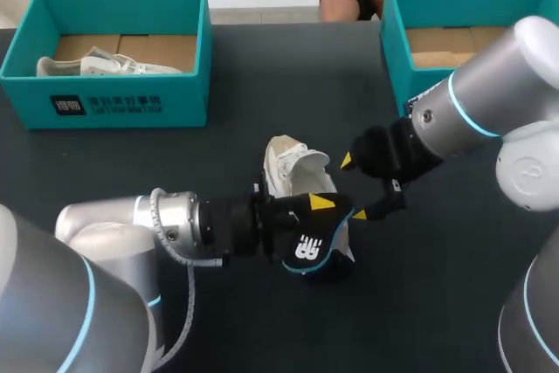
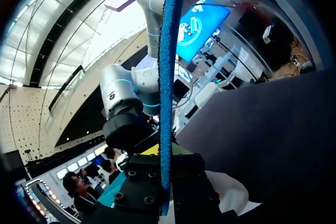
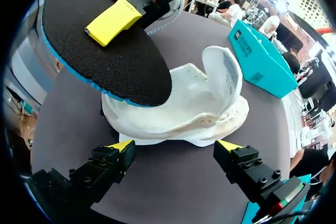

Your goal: Take the shoe out of the shoebox, open the shoe tongue, remove and reinsert the insole, then place the shoe into the shoebox

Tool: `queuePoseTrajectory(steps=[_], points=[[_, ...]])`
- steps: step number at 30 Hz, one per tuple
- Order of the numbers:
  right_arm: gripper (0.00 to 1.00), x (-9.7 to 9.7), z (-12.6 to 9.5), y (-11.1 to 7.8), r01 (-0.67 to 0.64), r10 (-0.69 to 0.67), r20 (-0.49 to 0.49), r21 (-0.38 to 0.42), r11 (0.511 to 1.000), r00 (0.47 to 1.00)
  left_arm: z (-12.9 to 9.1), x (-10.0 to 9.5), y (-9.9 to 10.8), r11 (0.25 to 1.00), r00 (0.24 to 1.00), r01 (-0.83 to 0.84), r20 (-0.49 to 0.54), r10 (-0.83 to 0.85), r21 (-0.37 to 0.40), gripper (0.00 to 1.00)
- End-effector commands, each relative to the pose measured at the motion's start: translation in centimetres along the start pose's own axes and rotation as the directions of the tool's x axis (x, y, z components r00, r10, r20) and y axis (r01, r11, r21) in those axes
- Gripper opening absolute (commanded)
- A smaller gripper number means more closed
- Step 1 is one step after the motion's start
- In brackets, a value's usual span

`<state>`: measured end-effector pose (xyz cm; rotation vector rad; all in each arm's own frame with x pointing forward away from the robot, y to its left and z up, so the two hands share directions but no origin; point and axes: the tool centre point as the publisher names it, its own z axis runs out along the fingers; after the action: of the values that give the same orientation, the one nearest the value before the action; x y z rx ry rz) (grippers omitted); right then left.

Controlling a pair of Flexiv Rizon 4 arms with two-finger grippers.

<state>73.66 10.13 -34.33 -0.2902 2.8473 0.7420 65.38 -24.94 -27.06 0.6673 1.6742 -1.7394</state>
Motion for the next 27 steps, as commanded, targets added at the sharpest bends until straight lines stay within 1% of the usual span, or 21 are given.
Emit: queuePoseTrajectory(steps=[1, 5, 9, 13, 17, 21, 27], points=[[1.00, -0.4, 0.3, 0.3, 0.000, 0.000, -0.003, 0.004, 1.000, 1.000, 0.4, -0.3, 0.5, 1.000, 1.000, 0.002, -0.004, -0.002, 0.001, 0.00], [1.00, -0.5, 0.3, 0.4, 0.005, -0.005, -0.004, 0.007, 1.000, 1.000, 0.7, -0.3, 0.8, 1.000, 1.000, 0.013, -0.015, -0.013, 0.005, 0.00], [1.00, -0.5, 0.3, 0.4, 0.005, -0.005, -0.004, 0.007, 1.000, 1.000, 1.2, 0.1, 1.3, 1.000, 0.999, 0.028, -0.033, -0.028, 0.007, 0.00], [1.00, -0.5, 0.3, 0.4, 0.005, -0.005, -0.004, 0.007, 1.000, 1.000, 1.2, 0.9, 1.9, 0.998, 0.997, 0.065, -0.035, -0.065, 0.001, 0.00], [1.00, -0.5, 0.3, 0.4, 0.005, -0.005, -0.004, 0.007, 1.000, 1.000, 1.3, 1.5, 2.8, 0.996, 0.995, 0.086, -0.046, -0.087, -0.013, 0.00], [1.00, -0.5, 0.3, 0.4, 0.005, -0.005, -0.004, 0.007, 1.000, 1.000, 1.2, 1.6, 3.5, 0.996, 0.995, 0.088, -0.046, -0.089, -0.028, 0.00], [1.00, -0.5, 0.3, 0.4, 0.005, -0.005, -0.004, 0.007, 1.000, 1.000, 0.8, 1.9, 5.2, 0.994, 0.994, 0.090, -0.051, -0.093, -0.060, 0.00]])
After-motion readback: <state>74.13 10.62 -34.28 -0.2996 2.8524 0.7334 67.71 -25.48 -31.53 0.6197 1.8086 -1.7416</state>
